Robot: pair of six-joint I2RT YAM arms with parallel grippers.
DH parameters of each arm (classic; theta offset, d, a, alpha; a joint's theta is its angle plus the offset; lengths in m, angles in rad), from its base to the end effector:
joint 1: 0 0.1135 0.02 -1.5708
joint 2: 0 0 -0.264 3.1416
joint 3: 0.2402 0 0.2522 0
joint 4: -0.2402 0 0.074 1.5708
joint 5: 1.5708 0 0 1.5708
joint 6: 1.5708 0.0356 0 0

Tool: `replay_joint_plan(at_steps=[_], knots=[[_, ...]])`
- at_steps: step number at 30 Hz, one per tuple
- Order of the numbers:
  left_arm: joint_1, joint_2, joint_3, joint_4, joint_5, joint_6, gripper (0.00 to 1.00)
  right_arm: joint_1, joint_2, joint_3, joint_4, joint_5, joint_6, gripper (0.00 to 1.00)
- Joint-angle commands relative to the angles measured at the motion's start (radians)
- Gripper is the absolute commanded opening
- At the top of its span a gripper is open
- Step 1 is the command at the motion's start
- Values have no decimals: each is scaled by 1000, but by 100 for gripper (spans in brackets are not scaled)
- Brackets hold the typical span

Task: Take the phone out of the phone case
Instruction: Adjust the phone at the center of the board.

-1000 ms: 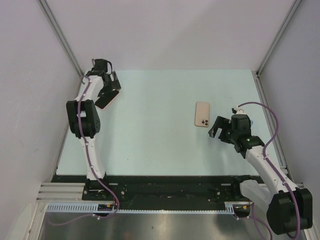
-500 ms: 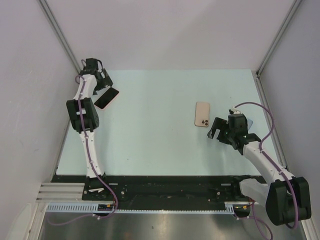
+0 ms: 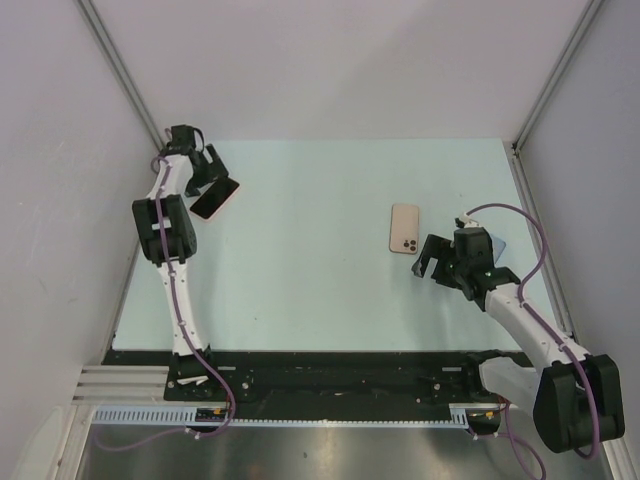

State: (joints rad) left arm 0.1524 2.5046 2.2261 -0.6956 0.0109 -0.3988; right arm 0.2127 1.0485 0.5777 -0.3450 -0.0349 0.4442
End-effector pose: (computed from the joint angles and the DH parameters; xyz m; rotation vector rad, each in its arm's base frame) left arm 0.5396 0.0825 0.1702 -0.6894 2.4535 -0.1101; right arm 0.2039 0.0453 0.2049 0.2623 2.4007 0.3488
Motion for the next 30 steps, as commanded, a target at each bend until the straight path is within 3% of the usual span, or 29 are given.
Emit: replay_joint_plan(at_steps=[1, 10, 13, 21, 30], knots=[[-26, -91, -203, -6, 100, 14, 100, 7, -31, 30, 9, 13, 13, 100], [-143, -346, -627, 151, 87, -40, 100, 22, -79, 30, 1, -2, 25, 100], [-223, -406, -709, 166, -7, -25, 100, 37, -110, 31, -17, 3, 28, 100], [-244, -463, -698, 111, -114, -80, 99, 40, -188, 14, -92, 23, -9, 100], [-280, -497, -590, -2, -290, -481, 97, 54, -222, -9, -80, -19, 22, 100]])
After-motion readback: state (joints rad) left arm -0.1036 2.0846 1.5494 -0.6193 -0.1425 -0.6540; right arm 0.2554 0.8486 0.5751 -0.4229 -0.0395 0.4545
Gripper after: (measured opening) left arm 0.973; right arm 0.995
